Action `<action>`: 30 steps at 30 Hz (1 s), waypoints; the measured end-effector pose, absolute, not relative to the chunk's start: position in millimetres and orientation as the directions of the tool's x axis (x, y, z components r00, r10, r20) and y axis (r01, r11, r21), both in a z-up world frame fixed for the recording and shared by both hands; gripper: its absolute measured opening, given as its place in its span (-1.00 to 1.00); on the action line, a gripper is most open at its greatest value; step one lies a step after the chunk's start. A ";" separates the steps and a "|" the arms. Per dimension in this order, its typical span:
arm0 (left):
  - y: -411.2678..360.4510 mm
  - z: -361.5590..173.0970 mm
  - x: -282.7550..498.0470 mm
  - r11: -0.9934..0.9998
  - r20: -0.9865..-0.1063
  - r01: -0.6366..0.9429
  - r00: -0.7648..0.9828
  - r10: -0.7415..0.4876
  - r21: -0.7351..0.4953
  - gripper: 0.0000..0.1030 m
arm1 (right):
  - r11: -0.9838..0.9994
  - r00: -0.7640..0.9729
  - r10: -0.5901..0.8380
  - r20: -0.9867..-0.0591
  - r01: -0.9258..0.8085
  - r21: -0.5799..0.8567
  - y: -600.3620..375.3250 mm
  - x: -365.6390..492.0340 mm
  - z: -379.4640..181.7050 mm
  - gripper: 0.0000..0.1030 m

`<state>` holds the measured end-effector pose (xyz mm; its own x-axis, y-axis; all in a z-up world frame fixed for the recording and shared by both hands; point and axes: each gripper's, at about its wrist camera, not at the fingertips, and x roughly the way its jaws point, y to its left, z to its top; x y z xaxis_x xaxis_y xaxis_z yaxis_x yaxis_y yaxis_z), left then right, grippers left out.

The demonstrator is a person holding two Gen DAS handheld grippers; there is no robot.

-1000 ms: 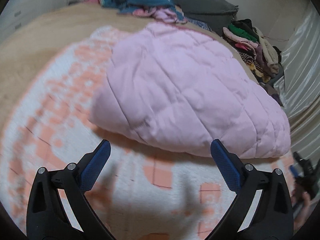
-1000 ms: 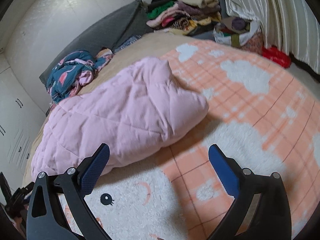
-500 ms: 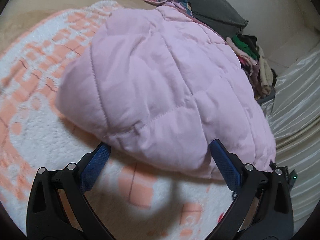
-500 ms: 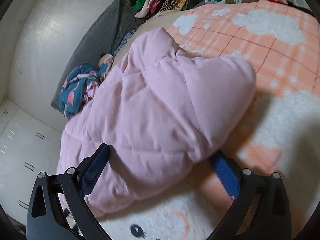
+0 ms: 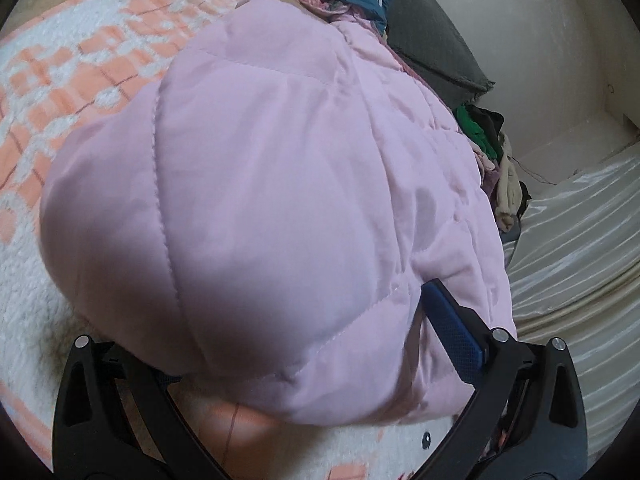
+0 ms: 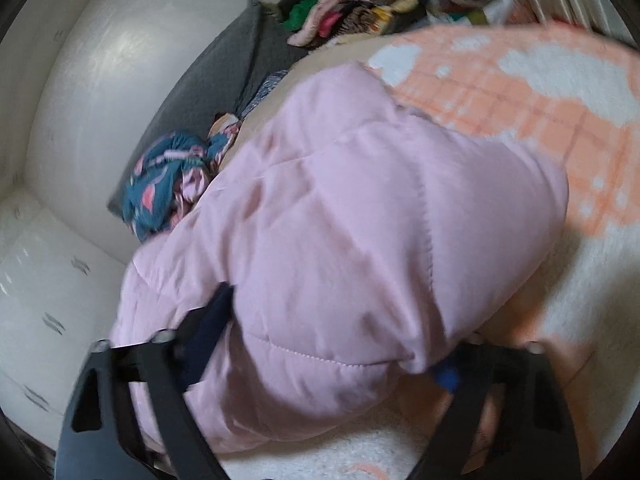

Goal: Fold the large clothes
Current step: 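Close both tools on the edge of the jacket bundle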

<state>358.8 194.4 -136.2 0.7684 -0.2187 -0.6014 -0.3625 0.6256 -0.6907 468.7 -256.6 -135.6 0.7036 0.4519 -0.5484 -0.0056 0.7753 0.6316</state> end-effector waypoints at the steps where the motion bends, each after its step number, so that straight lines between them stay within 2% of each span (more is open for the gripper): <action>1: 193.2 -135.5 359.6 0.633 -0.603 -0.362 0.769 -0.213 -0.685 0.82 | 0.805 0.705 0.438 -0.558 -0.031 0.592 -251.7 467.0 -130.3 0.19; 2: 191.5 -134.0 360.8 0.647 -0.608 -0.361 0.768 -0.202 -0.672 0.78 | 0.821 0.705 0.430 -0.564 -0.046 0.569 -248.8 466.1 -127.2 0.15; 4: 185.6 -129.2 364.1 0.688 -0.620 -0.359 0.766 -0.169 -0.631 0.50 | 0.857 0.704 0.409 -0.580 -0.080 0.509 -241.1 464.5 -120.0 -0.02; 5: 180.8 -125.9 360.8 0.712 -0.625 -0.354 0.766 -0.152 -0.607 0.43 | 0.877 0.706 0.395 -0.588 -0.098 0.471 -236.0 462.9 -115.7 -0.04; 7: 172.9 -115.9 362.4 0.759 -0.633 -0.338 0.764 -0.123 -0.556 0.10 | 0.907 0.710 0.361 -0.605 -0.118 0.404 -226.4 460.5 -109.0 -0.12; 10: 167.4 -105.9 363.1 0.797 -0.641 -0.327 0.761 -0.097 -0.508 -0.15 | 0.931 0.712 0.324 -0.623 -0.124 0.342 -215.0 459.6 -104.7 -0.17; 19: 159.6 -87.5 361.5 0.853 -0.653 -0.305 0.756 -0.054 -0.423 -0.37 | 0.961 0.720 0.269 -0.640 -0.155 0.229 -198.8 452.0 -95.5 -0.28; 30: 142.6 -57.9 343.6 0.908 -0.651 -0.285 0.759 0.018 -0.307 -0.42 | 0.967 0.755 0.253 -0.605 -0.208 0.145 -199.3 422.3 -74.7 -0.36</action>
